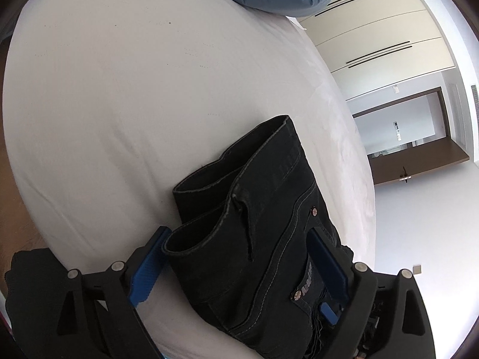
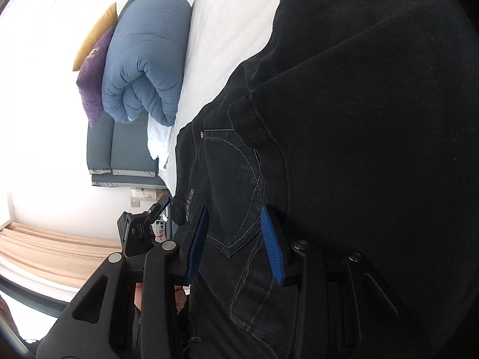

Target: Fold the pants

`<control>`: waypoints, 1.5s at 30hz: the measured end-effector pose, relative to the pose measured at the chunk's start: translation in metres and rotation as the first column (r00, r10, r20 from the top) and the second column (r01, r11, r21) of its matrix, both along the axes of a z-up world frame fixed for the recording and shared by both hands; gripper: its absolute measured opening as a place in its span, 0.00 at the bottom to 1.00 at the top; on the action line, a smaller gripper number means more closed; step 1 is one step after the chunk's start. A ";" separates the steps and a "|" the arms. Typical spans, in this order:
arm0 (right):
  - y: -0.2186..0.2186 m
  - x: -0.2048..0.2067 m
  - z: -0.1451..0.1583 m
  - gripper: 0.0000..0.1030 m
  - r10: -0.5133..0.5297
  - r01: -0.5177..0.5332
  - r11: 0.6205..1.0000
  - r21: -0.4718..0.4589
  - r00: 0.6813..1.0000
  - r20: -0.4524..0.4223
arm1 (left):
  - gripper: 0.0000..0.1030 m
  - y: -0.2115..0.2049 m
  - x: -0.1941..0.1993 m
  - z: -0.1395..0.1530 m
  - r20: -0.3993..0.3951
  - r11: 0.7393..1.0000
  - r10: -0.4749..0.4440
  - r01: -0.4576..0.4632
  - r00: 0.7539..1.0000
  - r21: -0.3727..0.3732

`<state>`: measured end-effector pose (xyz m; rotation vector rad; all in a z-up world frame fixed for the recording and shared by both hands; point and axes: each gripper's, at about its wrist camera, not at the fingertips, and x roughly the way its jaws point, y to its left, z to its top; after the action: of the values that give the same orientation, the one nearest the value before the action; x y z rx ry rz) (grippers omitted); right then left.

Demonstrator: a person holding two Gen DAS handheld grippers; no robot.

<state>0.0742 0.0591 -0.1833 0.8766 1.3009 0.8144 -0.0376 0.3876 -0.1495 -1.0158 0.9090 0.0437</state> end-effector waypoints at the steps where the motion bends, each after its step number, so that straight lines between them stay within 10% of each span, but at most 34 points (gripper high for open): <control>1: 0.000 -0.001 -0.002 0.32 -0.001 0.001 1.000 0.006 1.000 0.003 | 0.88 0.002 0.002 -0.002 0.002 1.000 0.003 -0.003 1.000 -0.016; 14: 0.001 -0.001 0.000 0.31 0.002 -0.001 1.000 -0.024 1.000 0.018 | 0.22 0.014 0.008 -0.016 -0.028 0.998 0.016 -0.018 0.999 -0.068; 29: 0.004 0.000 -0.007 0.13 -0.017 0.019 0.998 -0.061 0.999 0.028 | 0.14 -0.019 0.011 0.042 0.074 0.993 -0.043 0.035 0.996 0.115; 37: 0.002 0.000 -0.011 0.11 -0.034 0.035 0.999 -0.028 0.999 0.036 | 0.14 -0.085 0.020 0.098 0.140 0.938 -0.201 0.150 0.969 0.311; 39: -0.004 0.000 -0.006 0.18 -0.059 0.059 0.998 -0.009 0.998 0.026 | 0.14 -0.111 0.020 0.114 0.154 0.907 -0.263 0.190 0.952 0.376; 43: -0.041 -0.005 0.027 0.82 -0.178 0.171 0.981 0.088 0.981 0.077 | 0.14 -0.181 0.019 0.135 0.155 0.816 -0.421 0.298 0.894 0.495; 45: -0.071 -0.007 0.048 0.83 -0.239 0.226 0.966 0.125 0.966 0.103 | 0.14 -0.224 0.019 0.135 0.136 0.760 -0.500 0.358 0.855 0.542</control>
<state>0.0668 -0.0114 -0.1354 1.0348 1.0341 0.7464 -0.0190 0.1632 -0.0145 -0.2914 0.7984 -0.2422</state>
